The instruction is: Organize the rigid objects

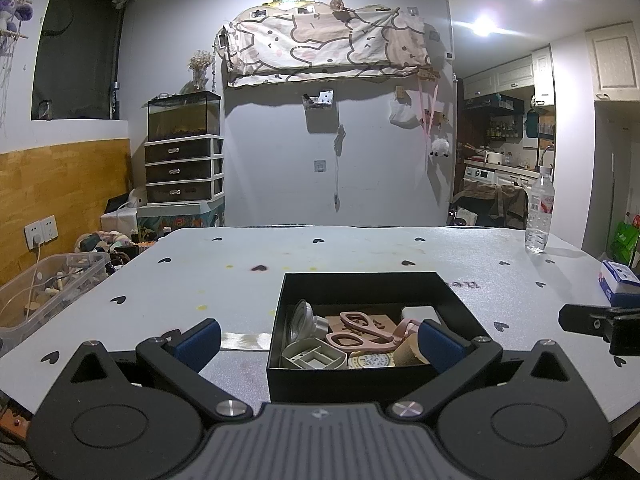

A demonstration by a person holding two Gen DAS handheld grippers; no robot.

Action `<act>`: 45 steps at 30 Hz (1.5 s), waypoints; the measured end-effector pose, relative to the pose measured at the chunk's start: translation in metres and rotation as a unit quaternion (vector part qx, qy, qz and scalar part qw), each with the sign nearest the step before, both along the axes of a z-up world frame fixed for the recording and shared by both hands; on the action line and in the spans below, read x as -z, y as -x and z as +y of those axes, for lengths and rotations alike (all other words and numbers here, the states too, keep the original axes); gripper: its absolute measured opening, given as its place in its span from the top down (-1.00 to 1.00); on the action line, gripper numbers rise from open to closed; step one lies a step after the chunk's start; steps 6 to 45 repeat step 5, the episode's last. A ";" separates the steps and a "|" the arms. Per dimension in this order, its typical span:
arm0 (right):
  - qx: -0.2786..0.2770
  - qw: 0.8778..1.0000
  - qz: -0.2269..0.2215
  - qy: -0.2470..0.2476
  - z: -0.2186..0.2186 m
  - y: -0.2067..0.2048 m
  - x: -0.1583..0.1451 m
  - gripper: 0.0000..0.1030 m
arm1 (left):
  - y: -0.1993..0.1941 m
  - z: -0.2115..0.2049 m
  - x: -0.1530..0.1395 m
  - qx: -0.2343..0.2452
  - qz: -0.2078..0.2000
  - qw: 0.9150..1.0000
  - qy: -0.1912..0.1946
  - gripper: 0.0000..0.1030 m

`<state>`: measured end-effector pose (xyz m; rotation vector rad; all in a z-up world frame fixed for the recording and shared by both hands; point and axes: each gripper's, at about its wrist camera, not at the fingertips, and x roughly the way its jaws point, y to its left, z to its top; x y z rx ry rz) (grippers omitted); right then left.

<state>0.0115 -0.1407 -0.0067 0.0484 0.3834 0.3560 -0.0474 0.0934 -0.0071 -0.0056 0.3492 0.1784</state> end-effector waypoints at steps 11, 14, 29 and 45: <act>0.000 1.000 0.000 0.000 0.000 0.000 0.000 -1.00 | 0.000 0.000 0.000 0.000 0.000 1.000 0.000 -1.00; 0.000 1.000 0.000 0.000 0.000 0.000 0.000 -1.00 | 0.000 0.000 0.000 0.000 0.000 1.000 0.000 -1.00; 0.000 1.000 0.000 0.000 0.000 0.000 0.000 -1.00 | 0.000 0.000 0.000 0.000 0.000 1.000 0.000 -1.00; 0.000 1.000 0.000 0.000 0.000 0.000 0.000 -1.00 | 0.000 0.000 0.000 0.000 0.000 1.000 0.000 -1.00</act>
